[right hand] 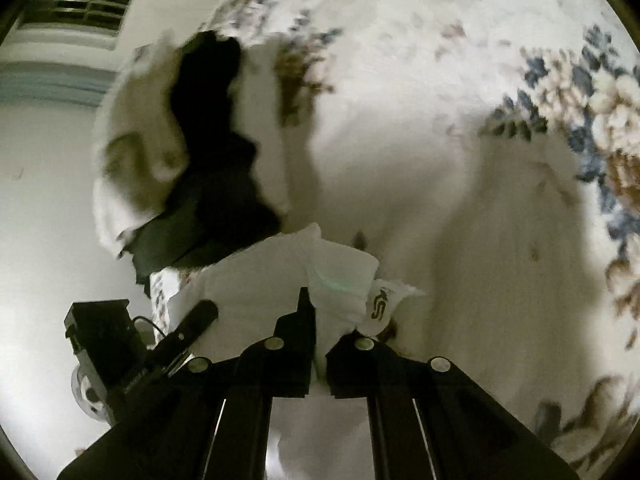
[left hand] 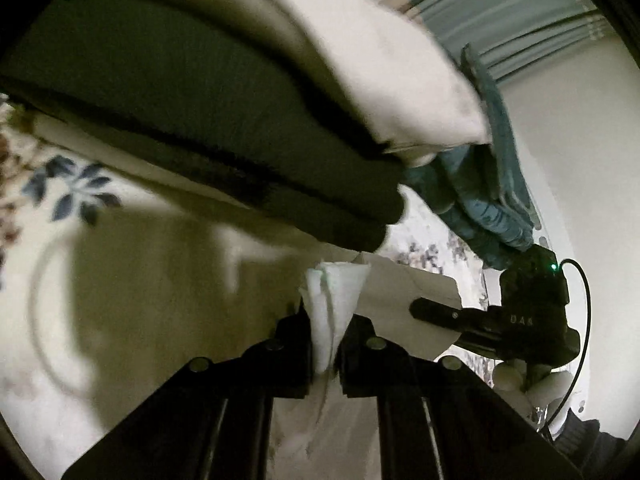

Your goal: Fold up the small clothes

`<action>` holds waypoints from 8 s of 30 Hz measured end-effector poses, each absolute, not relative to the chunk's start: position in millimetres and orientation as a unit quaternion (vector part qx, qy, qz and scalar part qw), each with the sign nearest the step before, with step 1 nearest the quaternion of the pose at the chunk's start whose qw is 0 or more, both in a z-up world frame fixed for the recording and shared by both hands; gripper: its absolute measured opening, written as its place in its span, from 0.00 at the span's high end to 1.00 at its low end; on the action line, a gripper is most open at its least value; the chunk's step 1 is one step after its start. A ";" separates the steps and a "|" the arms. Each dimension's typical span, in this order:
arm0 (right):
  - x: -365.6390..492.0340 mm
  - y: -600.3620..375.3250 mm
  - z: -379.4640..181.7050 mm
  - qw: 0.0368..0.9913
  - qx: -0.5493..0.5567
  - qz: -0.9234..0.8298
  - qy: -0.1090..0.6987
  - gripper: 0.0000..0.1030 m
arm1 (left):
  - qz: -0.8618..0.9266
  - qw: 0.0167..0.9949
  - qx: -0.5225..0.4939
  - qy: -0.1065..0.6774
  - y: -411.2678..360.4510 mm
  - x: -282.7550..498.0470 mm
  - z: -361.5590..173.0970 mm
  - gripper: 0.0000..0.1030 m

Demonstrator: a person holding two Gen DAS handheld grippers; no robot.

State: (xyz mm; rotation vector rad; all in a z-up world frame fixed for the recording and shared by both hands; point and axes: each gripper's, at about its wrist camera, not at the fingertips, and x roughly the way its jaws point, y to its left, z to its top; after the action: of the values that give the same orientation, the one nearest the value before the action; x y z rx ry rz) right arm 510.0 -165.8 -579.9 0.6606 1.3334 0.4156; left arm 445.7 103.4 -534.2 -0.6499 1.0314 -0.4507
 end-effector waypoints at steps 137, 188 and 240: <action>238.7 -242.2 -690.5 0.561 0.485 0.145 0.655 0.31 | -0.272 0.627 -0.361 0.635 140.1 298.1 -606.3 0.28; 643.7 -3.5 -435.1 0.687 0.326 0.254 0.597 0.82 | -0.166 0.810 -0.236 0.510 249.8 609.4 -387.8 0.83; 86.1 13.3 -5.0 0.935 -0.032 -0.052 0.349 0.00 | 0.033 0.945 -0.028 0.324 221.7 182.1 -69.8 0.00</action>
State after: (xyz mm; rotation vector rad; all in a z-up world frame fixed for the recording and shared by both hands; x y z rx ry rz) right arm 86.1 13.3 -5.0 -0.0653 0.7140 -0.1069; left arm 182.1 221.7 -69.8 -0.0567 0.6592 0.0675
